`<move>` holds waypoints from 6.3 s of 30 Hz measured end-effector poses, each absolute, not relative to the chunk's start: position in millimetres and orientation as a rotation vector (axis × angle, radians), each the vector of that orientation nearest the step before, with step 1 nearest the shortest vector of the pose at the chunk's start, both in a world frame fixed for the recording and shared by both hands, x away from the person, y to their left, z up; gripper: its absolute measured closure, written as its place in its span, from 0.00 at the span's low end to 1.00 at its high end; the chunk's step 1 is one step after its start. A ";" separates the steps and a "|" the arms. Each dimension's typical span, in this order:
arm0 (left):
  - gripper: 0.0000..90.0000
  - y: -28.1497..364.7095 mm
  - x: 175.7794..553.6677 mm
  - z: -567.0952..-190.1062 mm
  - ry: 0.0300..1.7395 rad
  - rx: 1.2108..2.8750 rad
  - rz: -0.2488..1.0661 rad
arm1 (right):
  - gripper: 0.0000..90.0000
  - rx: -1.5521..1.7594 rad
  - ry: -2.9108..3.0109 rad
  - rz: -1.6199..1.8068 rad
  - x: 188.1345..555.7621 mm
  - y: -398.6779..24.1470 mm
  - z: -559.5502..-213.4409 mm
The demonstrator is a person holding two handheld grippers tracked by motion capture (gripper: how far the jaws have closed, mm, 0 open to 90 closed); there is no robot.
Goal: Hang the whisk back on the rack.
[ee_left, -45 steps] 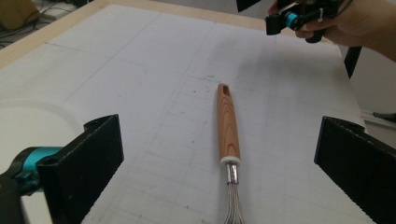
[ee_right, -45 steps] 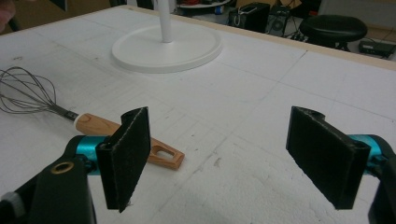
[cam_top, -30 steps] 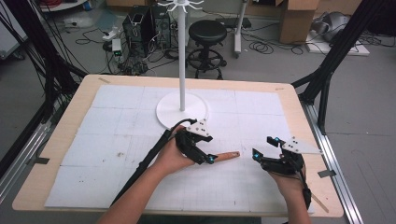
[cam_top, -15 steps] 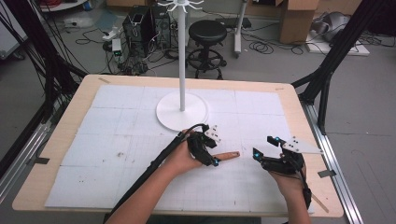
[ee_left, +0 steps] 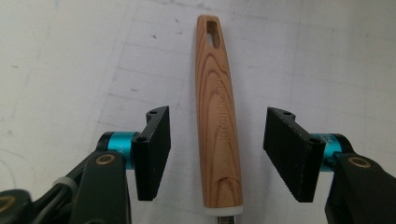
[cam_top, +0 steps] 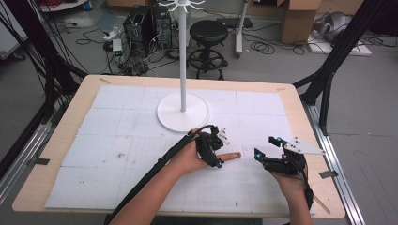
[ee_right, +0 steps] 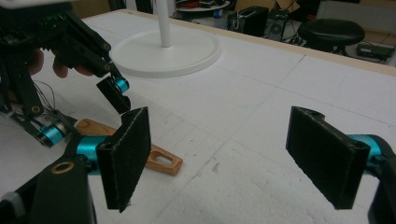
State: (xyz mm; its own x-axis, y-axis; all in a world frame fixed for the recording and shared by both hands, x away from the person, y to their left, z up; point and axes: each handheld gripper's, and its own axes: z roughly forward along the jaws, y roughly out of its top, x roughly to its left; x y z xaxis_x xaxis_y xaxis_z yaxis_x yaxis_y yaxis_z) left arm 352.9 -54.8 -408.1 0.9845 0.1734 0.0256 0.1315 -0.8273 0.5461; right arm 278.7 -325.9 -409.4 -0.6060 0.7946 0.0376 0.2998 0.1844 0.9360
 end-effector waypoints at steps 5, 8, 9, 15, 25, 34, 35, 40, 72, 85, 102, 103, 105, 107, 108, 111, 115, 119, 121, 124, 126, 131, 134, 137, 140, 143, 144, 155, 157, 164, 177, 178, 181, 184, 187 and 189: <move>0.53 -56.7 355.2 -413.7 0.221 2.610 0.087 | 0.24 1.019 2.000 1.417 278.9 -326.4 -409.2; 0.61 -58.4 355.3 -415.8 0.227 2.653 0.086 | 0.24 1.017 2.001 1.417 278.7 -326.5 -409.1; 0.62 -58.4 355.3 -415.8 0.227 2.653 0.086 | 0.24 1.017 2.001 1.417 278.7 -326.5 -409.1; 0.76 -63.1 354.4 -413.1 0.243 2.694 0.054 | 0.24 1.016 1.997 1.414 278.6 -326.1 -409.1; 0.78 -65.1 356.1 -412.1 0.286 2.712 0.031 | 0.24 1.018 1.991 1.420 275.8 -328.4 -407.4; 0.78 -60.7 354.7 -410.3 0.258 2.733 0.014 | 0.24 1.012 1.990 1.416 274.3 -329.2 -409.2; 0.78 -60.0 354.6 -409.9 0.248 2.738 0.015 | 0.24 1.015 1.992 1.415 274.1 -329.2 -409.4; 0.78 -54.1 354.6 -408.5 0.230 2.750 0.012 | 0.24 1.012 1.993 1.418 274.2 -328.8 -409.5; 0.79 75.7 354.9 -283.4 0.293 2.190 0.104 | 0.24 0.991 2.019 1.411 277.1 -319.8 -408.5; 0.79 117.5 358.3 -234.5 0.340 2.071 0.218 | 0.24 0.986 2.019 1.415 277.5 -317.9 -408.1; 0.79 148.7 372.7 -209.6 0.427 1.958 0.286 | 0.24 0.979 2.021 1.415 278.0 -317.7 -407.9; 0.79 149.7 373.7 -206.6 0.430 1.958 0.291 | 0.24 0.985 2.026 1.416 277.8 -316.8 -408.1; 0.79 151.4 375.0 -200.9 0.440 1.953 0.311 | 0.24 0.978 2.034 1.411 278.4 -315.9 -408.6; 0.79 153.2 376.6 -196.1 0.444 1.942 0.315 | 0.24 0.973 2.032 1.413 278.7 -315.6 -408.6; 0.79 154.6 377.5 -193.9 0.447 1.936 0.318 | 0.24 0.977 2.031 1.415 278.3 -315.6 -408.4; 0.79 157.4 379.6 -189.5 0.454 1.914 0.325 | 0.24 0.978 2.027 1.414 278.2 -316.6 -408.1; 0.79 161.5 382.6 -187.5 0.470 1.864 0.318 | 0.24 0.973 2.030 1.412 277.9 -315.7 -408.2; 0.79 165.9 385.5 -186.0 0.485 1.845 0.325 | 0.24 0.971 2.038 1.403 277.6 -314.4 -408.6; 0.79 167.1 387.0 -184.2 0.491 1.838 0.333 | 0.24 0.969 2.036 1.401 277.9 -314.2 -408.8; 0.79 167.0 389.0 -179.9 0.493 1.831 0.346 | 0.24 0.968 2.038 1.399 278.0 -313.9 -408.8; 0.79 167.1 390.4 -176.5 0.492 1.821 0.341 | 0.24 0.968 2.038 1.399 278.0 -313.9 -408.8; 0.79 168.0 397.0 -170.3 0.514 1.798 0.351 | 0.24 0.976 2.035 1.405 277.7 -314.6 -408.5; 0.79 169.2 401.8 -168.1 0.529 1.781 0.357 | 0.24 0.969 2.038 1.399 278.2 -314.3 -408.9; 0.79 172.0 406.6 -162.6 0.538 1.758 0.376 | 0.24 0.968 2.039 1.399 277.8 -314.2 -408.9; 0.79 172.6 408.7 -159.2 0.539 1.745 0.374 | 0.24 0.970 2.040 1.399 277.7 -314.7 -408.9; 0.79 171.2 412.6 -156.1 0.543 1.746 0.382 | 0.24 0.970 2.040 1.393 278.0 -315.0 -409.1; 0.79 170.4 414.0 -155.8 0.550 1.747 0.391 | 0.24 0.970 2.040 1.393 278.0 -315.0 -409.1; 0.79 175.1 424.1 -156.4 0.582 1.726 0.384 | 0.24 0.971 2.043 1.395 278.0 -315.5 -409.4; 0.79 174.5 425.0 -156.6 0.581 1.726 0.378 | 0.24 0.966 2.041 1.393 278.3 -315.5 -409.4; 0.79 171.9 430.0 -158.1 0.592 1.719 0.367 | 0.24 0.969 2.043 1.393 277.6 -315.2 -409.2; 0.79 163.5 440.2 -164.8 0.612 1.710 0.349 | 0.24 0.974 2.046 1.394 276.9 -316.0 -409.4; 0.79 163.1 440.9 -165.3 0.611 1.710 0.352 | 0.24 0.973 2.048 1.393 277.0 -316.1 -409.5; 0.79 161.3 443.4 -167.3 0.611 1.711 0.342 | 0.24 0.973 2.047 1.395 276.9 -315.9 -409.5; 0.79 158.9 445.7 -169.9 0.620 1.728 0.338 | 0.24 0.972 2.049 1.392 277.1 -316.1 -409.7; 0.79 157.3 447.3 -171.4 0.620 1.734 0.334 | 0.24 0.972 2.045 1.397 276.9 -316.2 -409.4; 0.79 156.6 448.8 -171.9 0.623 1.729 0.315 | 0.24 0.973 2.046 1.397 276.6 -316.3 -409.3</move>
State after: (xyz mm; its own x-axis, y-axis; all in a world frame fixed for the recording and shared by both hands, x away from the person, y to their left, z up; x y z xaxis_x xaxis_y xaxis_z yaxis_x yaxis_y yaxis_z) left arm 448.8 156.6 -171.9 0.8194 0.5610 -0.1180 0.2380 -0.1457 0.9603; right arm 276.6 -316.3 -409.3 -0.6350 0.7725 0.0074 0.2882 0.2280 0.9300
